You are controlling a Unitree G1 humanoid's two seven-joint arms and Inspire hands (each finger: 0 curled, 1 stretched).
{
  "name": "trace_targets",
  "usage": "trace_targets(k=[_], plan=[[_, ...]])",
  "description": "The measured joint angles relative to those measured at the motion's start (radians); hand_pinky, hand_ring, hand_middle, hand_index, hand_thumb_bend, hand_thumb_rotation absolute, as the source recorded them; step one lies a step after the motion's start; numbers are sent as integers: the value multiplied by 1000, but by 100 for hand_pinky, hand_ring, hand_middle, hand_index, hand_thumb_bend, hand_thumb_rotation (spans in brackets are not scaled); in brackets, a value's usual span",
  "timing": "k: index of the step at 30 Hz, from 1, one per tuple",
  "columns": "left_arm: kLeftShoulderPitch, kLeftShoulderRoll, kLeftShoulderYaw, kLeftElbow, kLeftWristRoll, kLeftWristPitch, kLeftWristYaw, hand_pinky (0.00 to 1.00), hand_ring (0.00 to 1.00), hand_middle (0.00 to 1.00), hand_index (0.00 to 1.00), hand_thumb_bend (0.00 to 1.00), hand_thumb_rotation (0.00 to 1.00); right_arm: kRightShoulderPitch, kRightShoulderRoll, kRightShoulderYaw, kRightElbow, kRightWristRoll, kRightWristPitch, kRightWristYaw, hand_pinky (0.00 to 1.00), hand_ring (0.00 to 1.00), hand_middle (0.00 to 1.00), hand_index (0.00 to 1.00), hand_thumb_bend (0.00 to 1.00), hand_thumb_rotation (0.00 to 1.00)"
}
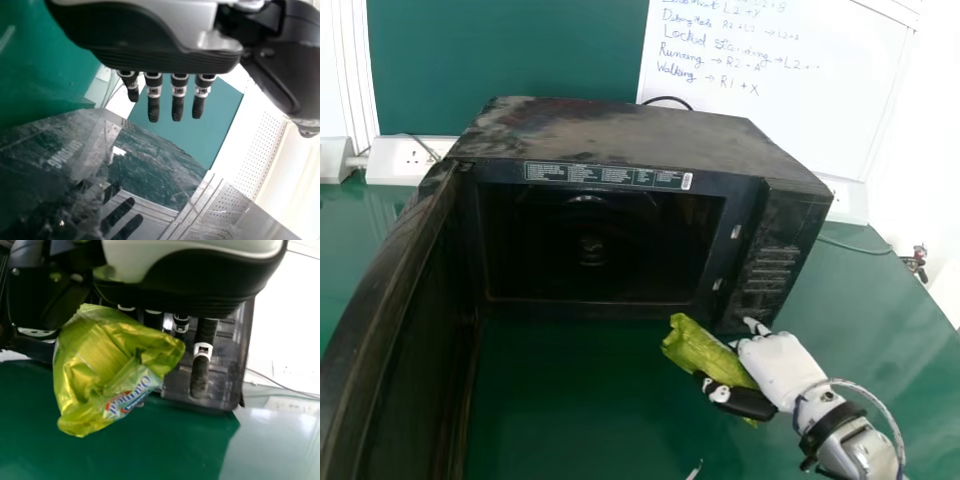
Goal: Put biscuit inside oven
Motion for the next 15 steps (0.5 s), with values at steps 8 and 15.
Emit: trace_targets(k=[8, 15], plan=[[0, -1, -2, 0, 0, -8, 3, 85, 91, 95, 96, 100, 51, -47, 79, 50, 1, -30, -2, 6, 26, 34, 43, 50, 53, 0], [1, -1, -6, 0, 1, -15, 3, 85, 90, 95, 97, 100, 52, -120, 126, 90, 13, -58, -2, 33, 31, 37, 40, 51, 53, 0]])
